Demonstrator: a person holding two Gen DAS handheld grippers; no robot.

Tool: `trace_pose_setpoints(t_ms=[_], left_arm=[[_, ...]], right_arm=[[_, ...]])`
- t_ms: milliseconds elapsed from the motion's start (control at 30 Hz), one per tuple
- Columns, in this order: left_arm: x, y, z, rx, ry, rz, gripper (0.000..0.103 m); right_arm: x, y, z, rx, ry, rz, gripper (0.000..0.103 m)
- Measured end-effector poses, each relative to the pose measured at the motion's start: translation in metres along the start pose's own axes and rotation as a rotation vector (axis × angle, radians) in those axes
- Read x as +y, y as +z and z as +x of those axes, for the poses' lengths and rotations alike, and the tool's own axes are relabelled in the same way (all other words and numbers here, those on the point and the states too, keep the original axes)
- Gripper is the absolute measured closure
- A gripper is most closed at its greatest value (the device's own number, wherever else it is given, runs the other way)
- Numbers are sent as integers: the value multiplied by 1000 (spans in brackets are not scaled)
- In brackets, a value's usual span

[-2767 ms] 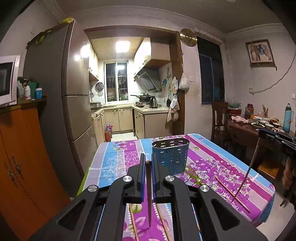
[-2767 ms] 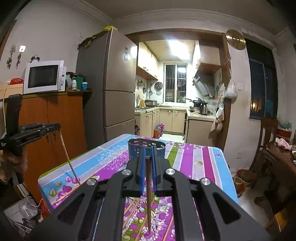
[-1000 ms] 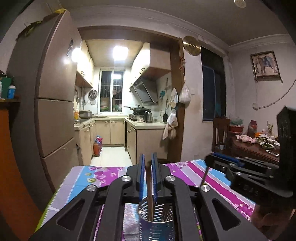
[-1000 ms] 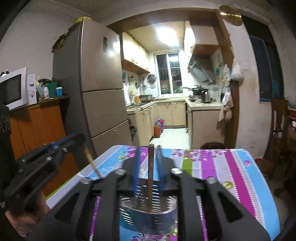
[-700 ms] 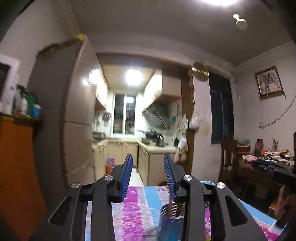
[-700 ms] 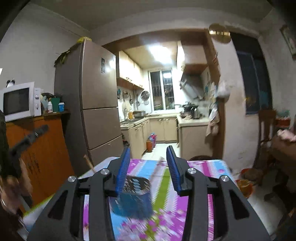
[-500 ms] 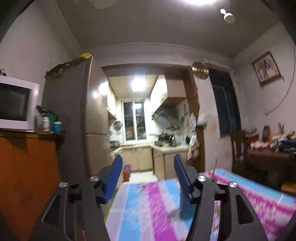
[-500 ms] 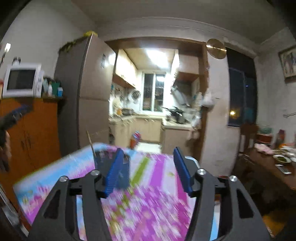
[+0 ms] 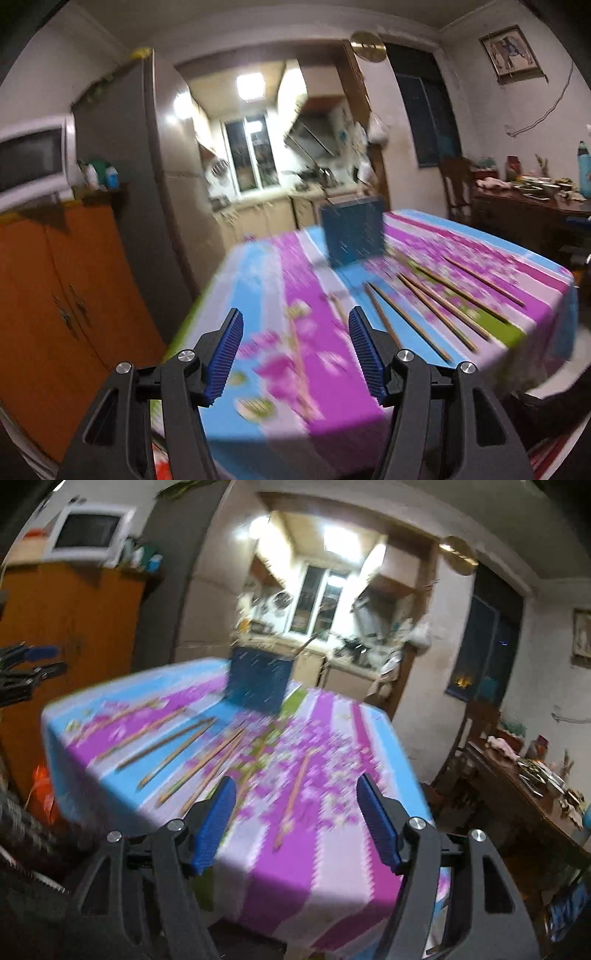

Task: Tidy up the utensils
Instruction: 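Move both tools back down to the remaining chopsticks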

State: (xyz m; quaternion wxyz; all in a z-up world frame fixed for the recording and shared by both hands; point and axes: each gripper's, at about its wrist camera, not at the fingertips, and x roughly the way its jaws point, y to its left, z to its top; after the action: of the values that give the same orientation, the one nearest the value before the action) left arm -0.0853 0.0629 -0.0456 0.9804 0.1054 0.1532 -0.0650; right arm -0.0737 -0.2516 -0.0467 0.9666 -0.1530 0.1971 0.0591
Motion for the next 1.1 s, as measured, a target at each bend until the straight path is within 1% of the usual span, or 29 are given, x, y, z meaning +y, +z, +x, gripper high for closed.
trace_pose_setpoints(t_ms=[33, 100, 167, 233, 267, 333, 367, 433, 500, 600, 767, 867, 933, 1000, 1067, 1100], left_arm=[[-3, -4, 2, 16, -17, -15, 45], [-10, -16, 5, 58, -55, -47, 52], [-17, -24, 7, 87, -68, -53, 56], [-23, -28, 8, 98, -91, -57, 61], [-26, -28, 9, 99, -106, -62, 63], [-35, -29, 12, 99, -138, -63, 70], [-39, -29, 14, 100, -145, -58, 73], [-49, -31, 22, 112, -169, -45, 85], [-59, -33, 29, 129, -194, -21, 90], [-73, -36, 36, 140, -216, 14, 91], [-87, -37, 54, 136, -187, 44, 91], [-96, -39, 65, 138, -168, 80, 91], [-98, -41, 73, 152, -164, 78, 91], [-97, -43, 79, 161, -136, 76, 91], [-94, -44, 83, 167, -130, 58, 90], [-93, -43, 85, 167, -132, 52, 90]], right_arm=[[4, -5, 1, 15, 15, -1, 38], [8, -13, 9, 54, 81, 56, 38], [9, -18, 17, 78, 99, 113, 39], [17, -21, 20, 81, 113, 120, 52], [25, -23, 21, 70, 119, 102, 54], [43, -26, 23, 48, 127, 65, 65], [47, -26, 25, 45, 131, 54, 67], [59, -27, 32, 40, 141, 31, 82], [68, -26, 40, 46, 142, 12, 88], [76, -26, 50, 57, 147, 15, 89], [77, -26, 58, 65, 133, 37, 89], [76, -26, 62, 74, 132, 47, 89], [77, -28, 66, 84, 134, 52, 89], [78, -28, 69, 92, 134, 55, 88], [78, -28, 72, 96, 135, 59, 88], [78, -28, 74, 98, 134, 61, 85]])
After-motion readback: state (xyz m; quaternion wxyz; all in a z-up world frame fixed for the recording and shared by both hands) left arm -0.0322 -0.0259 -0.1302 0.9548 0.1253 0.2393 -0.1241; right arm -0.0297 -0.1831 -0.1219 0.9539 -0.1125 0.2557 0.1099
